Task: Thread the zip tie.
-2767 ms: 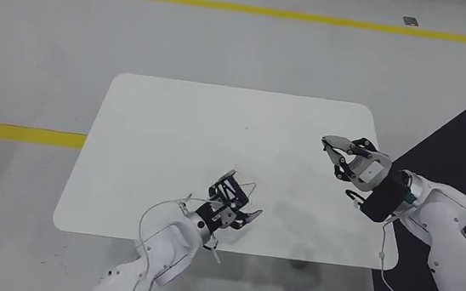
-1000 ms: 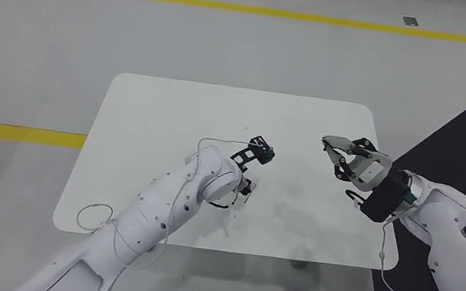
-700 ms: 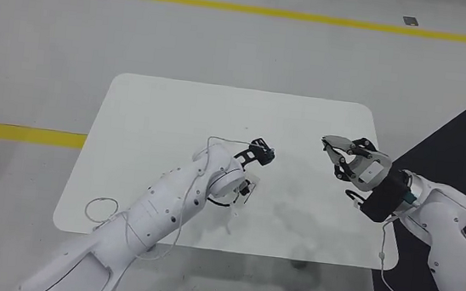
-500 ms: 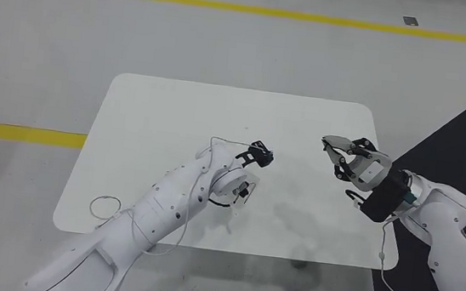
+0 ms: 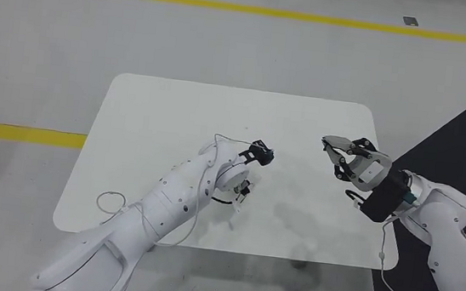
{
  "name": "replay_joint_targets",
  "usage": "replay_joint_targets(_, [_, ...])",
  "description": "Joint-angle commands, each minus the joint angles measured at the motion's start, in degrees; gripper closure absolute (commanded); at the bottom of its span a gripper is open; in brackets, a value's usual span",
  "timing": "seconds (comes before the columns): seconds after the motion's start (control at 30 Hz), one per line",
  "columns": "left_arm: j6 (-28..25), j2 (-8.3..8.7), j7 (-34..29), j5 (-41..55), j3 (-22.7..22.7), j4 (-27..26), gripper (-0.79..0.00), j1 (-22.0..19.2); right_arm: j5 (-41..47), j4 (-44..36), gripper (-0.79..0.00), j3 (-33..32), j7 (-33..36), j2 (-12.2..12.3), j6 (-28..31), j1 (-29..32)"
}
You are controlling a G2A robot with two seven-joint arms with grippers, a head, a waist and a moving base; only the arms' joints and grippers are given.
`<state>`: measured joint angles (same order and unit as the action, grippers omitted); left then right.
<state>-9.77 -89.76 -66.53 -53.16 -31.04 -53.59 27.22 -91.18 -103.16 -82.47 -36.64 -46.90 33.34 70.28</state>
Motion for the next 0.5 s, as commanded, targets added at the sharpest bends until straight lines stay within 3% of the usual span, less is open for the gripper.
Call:
replay_joint_targets(0.0, [-0.09, -0.33, -0.01, 0.10, 0.13, 0.66, -0.271, -0.18, 0.00, 0.00, 0.000, 0.00, 0.00, 0.00, 0.00, 0.00])
replay_joint_targets(0.47, [-0.64, -1.99, 0.24, 0.65, -0.02, 4.58, -0.191, -0.98, 0.00, 0.00, 0.000, 0.00, 0.00, 0.00, 0.00, 0.00])
